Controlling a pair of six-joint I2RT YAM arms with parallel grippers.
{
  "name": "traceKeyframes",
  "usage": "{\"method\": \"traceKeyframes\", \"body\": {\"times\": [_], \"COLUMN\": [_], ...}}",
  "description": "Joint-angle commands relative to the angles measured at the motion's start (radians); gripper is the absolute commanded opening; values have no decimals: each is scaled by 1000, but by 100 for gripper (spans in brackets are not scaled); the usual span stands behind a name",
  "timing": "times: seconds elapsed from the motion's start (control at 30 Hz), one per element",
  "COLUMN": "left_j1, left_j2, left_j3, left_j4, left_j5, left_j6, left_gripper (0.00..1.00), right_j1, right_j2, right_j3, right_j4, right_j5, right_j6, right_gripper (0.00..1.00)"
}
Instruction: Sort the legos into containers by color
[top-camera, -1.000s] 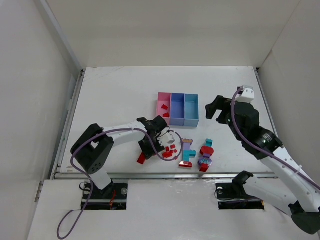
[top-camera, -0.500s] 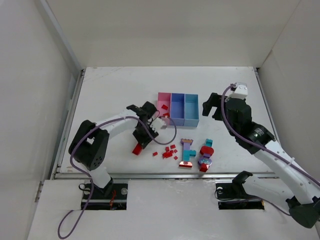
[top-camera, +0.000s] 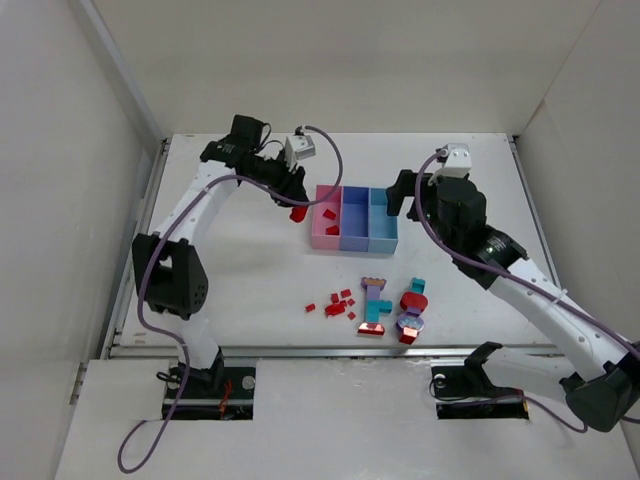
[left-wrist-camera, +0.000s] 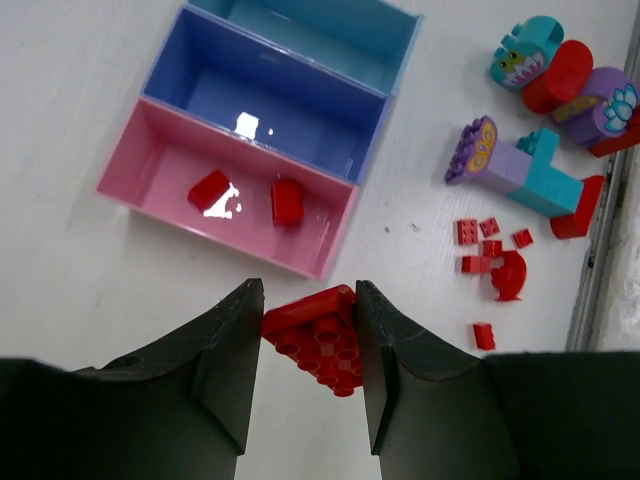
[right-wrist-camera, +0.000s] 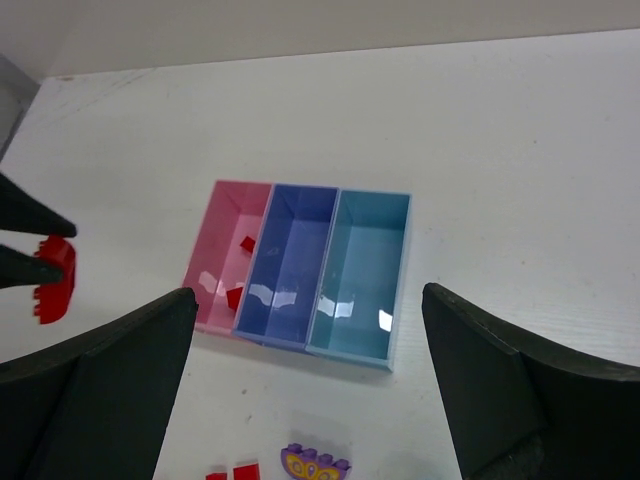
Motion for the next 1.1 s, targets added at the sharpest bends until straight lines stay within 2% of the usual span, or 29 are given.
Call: {"method": "traceKeyframes", "body": {"times": [0.0, 0.07, 0.1, 0.2, 0.33, 0.5, 0.77, 0.8, 0.83, 0.87, 0.93, 0.97, 1.0, 1.07], "left_j1": [-1, -21, -31, -74, -75, -84, -111, -111, -111, -111, -111, -111, -111, -92], "left_j2": [101, 148, 193, 259, 291, 325, 334, 325, 316, 316, 294, 270, 270, 203], "left_j3": [48, 102, 117, 177, 168, 168, 168, 168, 168, 181, 214, 214, 223, 171], "left_j4": [102, 170, 244, 317, 406, 415, 392, 370, 337, 337, 248, 171, 170, 102], "left_j5": [132, 80, -9, -115, -180, -180, -154, -154, -154, -154, -165, -177, -194, -275], "left_j6": [-7, -117, -168, -246, -305, -296, -296, -285, -258, -258, -184, -99, -98, 15], "left_gripper": [0, 0, 0, 0, 0, 11, 72, 93, 100, 100, 100, 100, 100, 100], "right_j1": [11, 11, 11, 11, 11, 11, 11, 11, 11, 11, 11, 11, 11, 11], "right_j2": [10, 21, 38, 73, 134, 203, 231, 231, 210, 210, 179, 155, 142, 115], "right_j3": [35, 35, 35, 44, 69, 121, 157, 157, 144, 144, 123, 111, 111, 88], "right_j4": [74, 84, 84, 95, 117, 117, 117, 117, 117, 117, 117, 117, 117, 117], "right_j5": [-24, -10, -10, -10, -1, -1, -21, -21, -21, -21, -9, -9, -9, -9], "right_j6": [-20, -20, -30, -56, -126, -171, -183, -183, -172, -172, -163, -152, -152, -143], "right_gripper": [99, 99, 99, 99, 99, 99, 99, 99, 99, 99, 99, 99, 99, 99]}}
